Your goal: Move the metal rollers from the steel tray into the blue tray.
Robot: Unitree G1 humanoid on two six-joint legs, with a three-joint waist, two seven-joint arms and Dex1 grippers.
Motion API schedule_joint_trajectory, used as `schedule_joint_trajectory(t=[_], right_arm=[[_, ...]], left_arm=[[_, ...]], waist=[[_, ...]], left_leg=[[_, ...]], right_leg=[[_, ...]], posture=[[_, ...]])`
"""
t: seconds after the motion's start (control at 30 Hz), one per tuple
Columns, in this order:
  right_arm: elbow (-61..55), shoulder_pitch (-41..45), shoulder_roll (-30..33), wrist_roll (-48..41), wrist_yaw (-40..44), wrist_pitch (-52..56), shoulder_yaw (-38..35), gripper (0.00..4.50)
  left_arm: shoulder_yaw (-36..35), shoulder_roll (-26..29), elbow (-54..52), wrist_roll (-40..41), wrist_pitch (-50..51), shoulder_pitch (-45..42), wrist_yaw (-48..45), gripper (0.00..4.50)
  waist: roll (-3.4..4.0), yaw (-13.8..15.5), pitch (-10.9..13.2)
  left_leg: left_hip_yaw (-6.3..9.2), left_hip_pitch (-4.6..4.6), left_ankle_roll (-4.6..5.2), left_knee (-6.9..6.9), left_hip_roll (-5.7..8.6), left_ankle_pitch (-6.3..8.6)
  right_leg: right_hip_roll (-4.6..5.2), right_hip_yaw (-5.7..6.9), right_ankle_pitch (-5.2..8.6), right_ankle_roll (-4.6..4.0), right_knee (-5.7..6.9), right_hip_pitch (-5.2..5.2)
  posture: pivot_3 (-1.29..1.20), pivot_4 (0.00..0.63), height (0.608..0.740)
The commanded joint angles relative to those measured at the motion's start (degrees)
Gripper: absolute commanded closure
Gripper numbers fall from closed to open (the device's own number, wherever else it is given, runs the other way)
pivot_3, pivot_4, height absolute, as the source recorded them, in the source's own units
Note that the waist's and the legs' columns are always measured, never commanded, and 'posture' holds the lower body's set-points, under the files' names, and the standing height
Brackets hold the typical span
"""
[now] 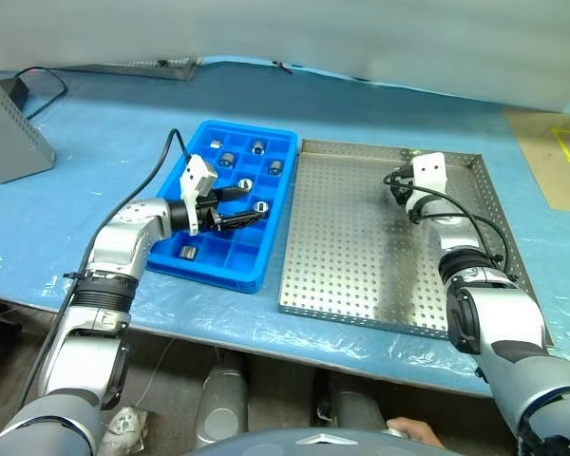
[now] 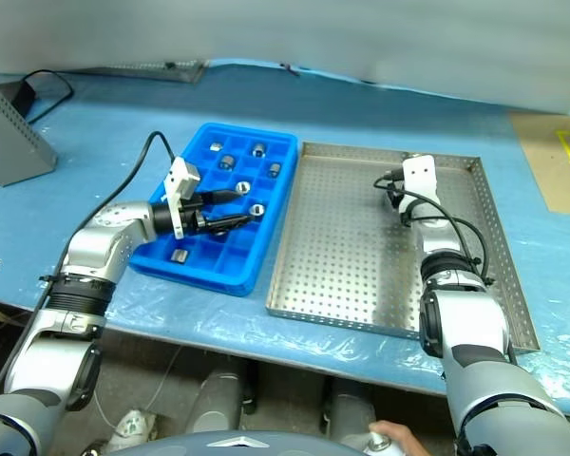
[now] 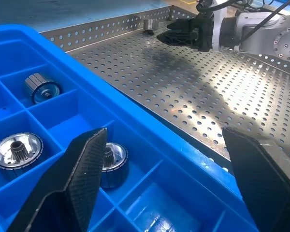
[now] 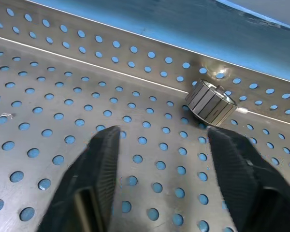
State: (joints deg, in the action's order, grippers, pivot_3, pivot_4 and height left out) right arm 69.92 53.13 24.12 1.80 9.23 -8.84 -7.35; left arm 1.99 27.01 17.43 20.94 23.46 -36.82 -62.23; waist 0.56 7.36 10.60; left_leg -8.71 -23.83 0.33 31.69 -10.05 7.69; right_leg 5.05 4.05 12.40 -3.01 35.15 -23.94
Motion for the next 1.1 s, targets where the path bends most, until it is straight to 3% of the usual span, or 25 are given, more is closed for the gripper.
schedule_joint_trajectory(t=[0.03, 0.07, 0.57, 0.77, 1.1], right_arm=[[-1.5, 1.9, 0.2, 0.5, -2.0, -0.2, 0.2, 0.34], [-1.3, 2.0, 0.3, 0.3, -2.3, 0.1, 0.1, 0.02], [-2.5, 2.9, 0.8, -0.3, -5.7, -0.4, -1.2, 0.02], [-2.1, 3.5, 1.5, -0.2, -8.7, -0.5, -1.5, 0.02], [-11.9, 0.1, 2.2, -2.1, -6.6, 1.4, -2.6, 0.02]], left_arm=[[-0.5, 0.2, -1.9, 0.2, -0.7, -1.0, -0.1, 0.48], [-0.5, 0.1, -1.9, 0.2, -0.9, -1.0, 0.1, 0.48], [-1.4, -5.0, 1.6, -1.1, -3.4, -3.7, 7.3, 0.48], [-2.8, -8.5, 7.6, -2.9, -8.4, -7.0, 14.0, 0.48], [-1.4, -10.3, 1.3, -1.1, -5.6, -2.9, 11.7, 0.48]], waist=[[0.00, 0.0, 0.0], [0.00, 0.0, 0.0], [0.00, -0.1, 0.0], [0.00, -0.1, 0.0], [0.00, -0.1, 0.0]], left_leg=[[0.00, -0.05, 0.00, 0.01, 0.01, 0.00], [0.00, -0.11, 0.00, 0.03, 0.01, 0.00], [0.00, -0.16, 0.00, 0.06, 0.01, 0.00], [0.00, -0.17, 0.01, 0.06, 0.04, 0.00], [-0.02, -0.26, 0.05, 0.08, 0.02, 0.02]], right_leg=[[0.00, 0.00, 0.00, 0.00, 0.02, -0.05], [0.00, 0.00, 0.00, 0.00, 0.05, -0.10], [0.00, 0.00, 0.00, 0.00, 0.07, -0.15], [0.01, -0.01, 0.00, 0.00, 0.06, -0.15], [0.00, -0.01, 0.00, 0.00, 0.07, -0.25]], posture=[[0.19, 0.150, 0.740], [0.19, 0.150, 0.740], [0.18, 0.150, 0.740], [0.18, 0.150, 0.740], [0.16, 0.150, 0.740]])
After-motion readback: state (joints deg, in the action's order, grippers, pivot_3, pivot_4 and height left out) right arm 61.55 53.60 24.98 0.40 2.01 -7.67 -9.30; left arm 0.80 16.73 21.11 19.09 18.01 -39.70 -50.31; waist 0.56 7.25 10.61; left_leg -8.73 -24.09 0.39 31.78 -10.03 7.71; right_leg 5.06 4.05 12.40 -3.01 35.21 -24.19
